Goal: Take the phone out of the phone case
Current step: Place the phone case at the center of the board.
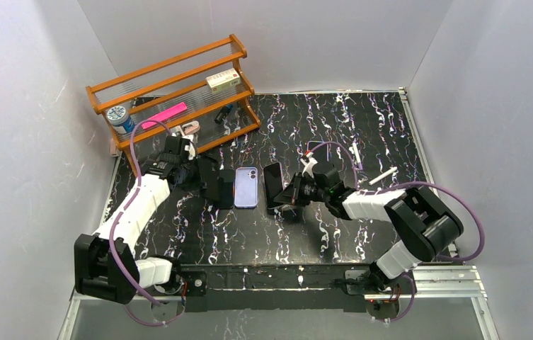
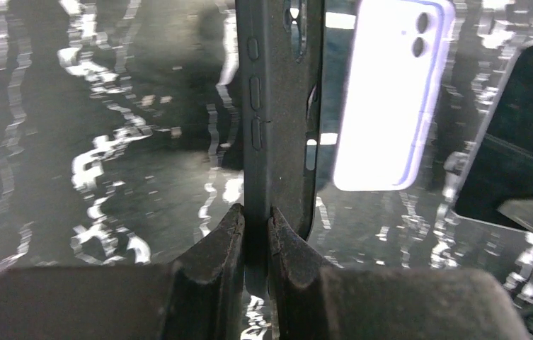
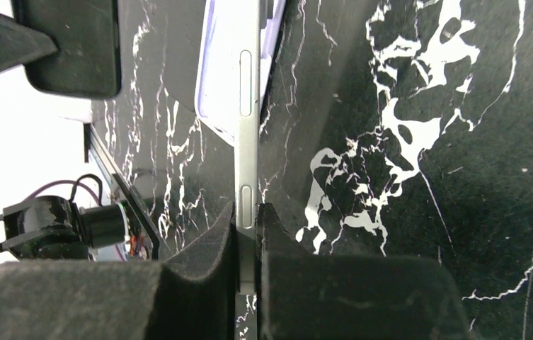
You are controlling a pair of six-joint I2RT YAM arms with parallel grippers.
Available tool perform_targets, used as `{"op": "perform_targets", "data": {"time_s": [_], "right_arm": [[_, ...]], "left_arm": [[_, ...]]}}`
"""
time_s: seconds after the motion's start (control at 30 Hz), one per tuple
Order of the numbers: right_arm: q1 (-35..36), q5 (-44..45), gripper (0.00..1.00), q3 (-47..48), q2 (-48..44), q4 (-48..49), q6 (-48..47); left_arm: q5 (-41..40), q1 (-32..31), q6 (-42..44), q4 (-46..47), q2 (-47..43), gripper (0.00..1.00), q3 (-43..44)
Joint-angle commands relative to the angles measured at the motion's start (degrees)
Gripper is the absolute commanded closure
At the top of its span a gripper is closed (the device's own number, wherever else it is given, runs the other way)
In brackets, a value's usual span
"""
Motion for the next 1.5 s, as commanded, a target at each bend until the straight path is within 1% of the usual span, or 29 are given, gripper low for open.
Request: {"op": "perform_targets", "data": {"time_s": [0.0, 0.1, 0.23, 0.4, 0.67, 0.9, 1.0, 1.27, 1.47], "right_arm": [[-1.1, 2.6, 0.99, 0.3, -6.3, 4.2, -1.2], [-1.4, 4.9, 0.99, -0.7, -10.1, 2.4, -2.5], [-1.7, 7.7, 0.99, -2.4, -15.5, 0.5, -3.9], [-1.7, 9.8, 0.99, -3.2, -21.5, -2.5, -5.5], [-1.7, 10.8, 0.99, -4.7, -25.1, -3.9, -5.8], [-1.8, 10.4, 0.99, -4.6, -25.2, -4.2, -5.9], [-1.9, 10.4, 0.99, -4.7, -25.2, -4.2, -5.9], [-1.8, 10.2, 0.99, -4.7, -25.0, -3.9, -5.8], [-1.8, 9.6, 0.99, -4.7, -24.7, -3.6, -5.7]], "left_arm": [[16.0, -0.3, -4.8, 7.4, -1.6, 1.0, -2.3], [17.8, -2.9, -8.3, 11.4, 0.0, 1.0, -2.7], [14.7, -9.2, -13.4, 17.1, 3.2, 1.0, -2.6], [12.6, -14.0, -18.9, 24.5, 9.4, 1.0, -2.1], [10.3, -20.7, -22.9, 31.2, 17.6, 1.0, 0.0], [6.1, -23.3, -27.1, 36.1, 20.7, 1.0, -1.0], [4.7, -24.0, -28.3, 36.8, 21.4, 1.0, -1.5], [2.7, -24.6, -29.4, 36.9, 20.8, 0.89, -3.3], [3.5, -24.8, -29.0, 36.0, 21.6, 0.87, -3.3]]}}
